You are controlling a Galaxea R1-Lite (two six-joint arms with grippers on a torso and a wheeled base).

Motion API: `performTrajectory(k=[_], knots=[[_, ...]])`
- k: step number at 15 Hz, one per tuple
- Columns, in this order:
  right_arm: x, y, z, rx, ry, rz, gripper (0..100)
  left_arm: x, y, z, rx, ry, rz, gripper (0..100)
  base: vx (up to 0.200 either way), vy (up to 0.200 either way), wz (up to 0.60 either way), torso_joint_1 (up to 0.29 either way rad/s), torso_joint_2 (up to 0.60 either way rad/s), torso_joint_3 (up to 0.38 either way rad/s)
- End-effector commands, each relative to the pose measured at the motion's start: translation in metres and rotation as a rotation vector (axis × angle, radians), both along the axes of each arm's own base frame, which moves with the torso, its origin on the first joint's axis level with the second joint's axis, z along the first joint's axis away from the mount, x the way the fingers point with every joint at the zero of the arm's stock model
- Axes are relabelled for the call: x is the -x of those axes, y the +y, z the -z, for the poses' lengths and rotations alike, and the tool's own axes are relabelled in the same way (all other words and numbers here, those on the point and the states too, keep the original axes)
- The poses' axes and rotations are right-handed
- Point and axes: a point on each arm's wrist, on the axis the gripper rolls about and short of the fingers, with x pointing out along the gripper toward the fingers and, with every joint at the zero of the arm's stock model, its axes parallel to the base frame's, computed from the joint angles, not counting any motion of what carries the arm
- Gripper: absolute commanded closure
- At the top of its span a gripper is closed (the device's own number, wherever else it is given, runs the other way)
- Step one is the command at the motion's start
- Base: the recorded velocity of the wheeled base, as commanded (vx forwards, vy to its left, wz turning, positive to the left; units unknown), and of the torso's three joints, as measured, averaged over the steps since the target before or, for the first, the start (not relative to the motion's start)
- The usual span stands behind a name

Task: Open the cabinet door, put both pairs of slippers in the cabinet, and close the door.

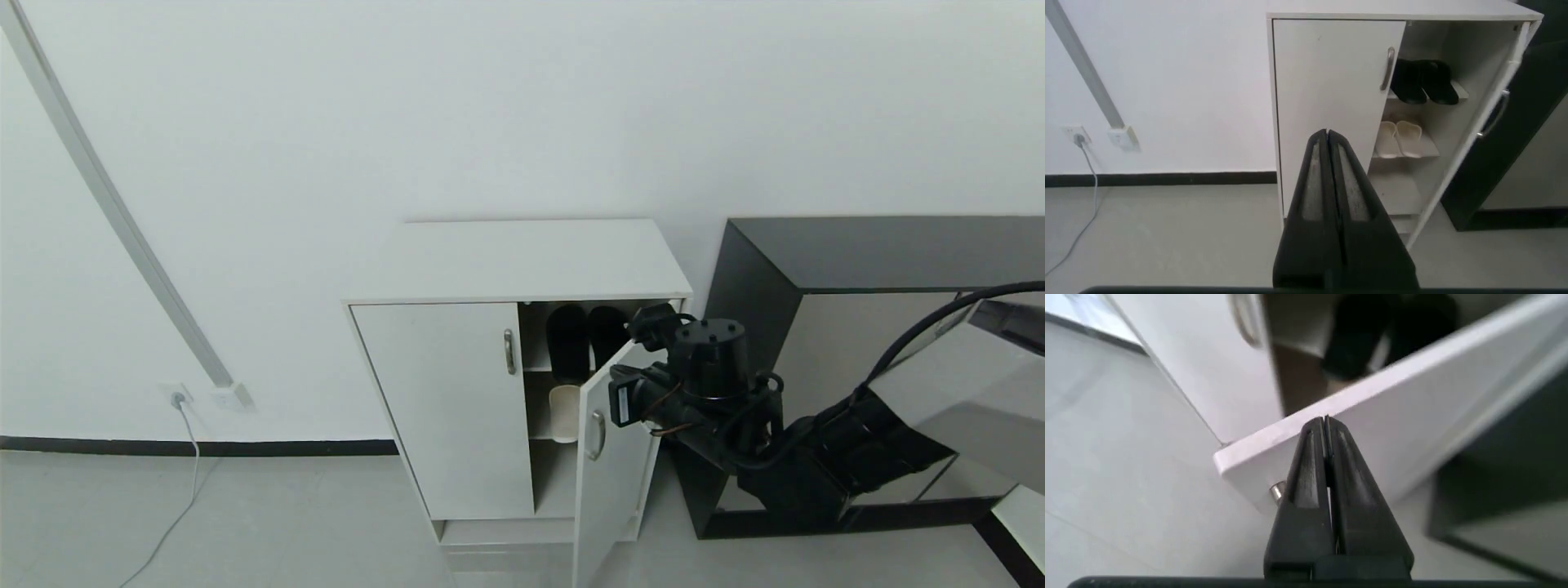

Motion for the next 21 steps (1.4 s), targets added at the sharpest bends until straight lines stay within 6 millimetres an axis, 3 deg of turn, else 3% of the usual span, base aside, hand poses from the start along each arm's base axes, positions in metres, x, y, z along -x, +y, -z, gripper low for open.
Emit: performTrajectory(k=[1, 4, 9, 17, 21], knots=[[-0.006, 0.0, 0.011, -0.049, -0.002, -0.038, 100, 0.0, 0.0, 0.0, 0.001, -0.001, 0.0, 100, 0.0, 0.0, 0.0, 0.0, 0.0, 0.0], [-0.001, -0.009, 0.01, -0.136, -0.023, -0.068, 100, 0.0, 0.0, 0.0, 0.001, -0.001, -0.002, 100, 0.0, 0.0, 0.0, 0.0, 0.0, 0.0], [0.027, -0.027, 0.028, -0.138, 0.006, -0.202, 100, 0.0, 0.0, 0.0, -0.001, -0.001, 0.002, 100, 0.0, 0.0, 0.0, 0.0, 0.0, 0.0], [0.068, -0.041, 0.054, -0.079, 0.084, -0.338, 100, 0.0, 0.0, 0.0, -0.001, -0.001, 0.0, 100, 0.2, 0.0, 0.0, 0.002, 0.0, 0.005], [0.068, -0.039, 0.054, -0.089, 0.07, -0.345, 100, 0.0, 0.0, 0.0, -0.001, -0.001, -0.002, 100, 0.15, 0.0, 0.0, 0.001, 0.0, 0.002]])
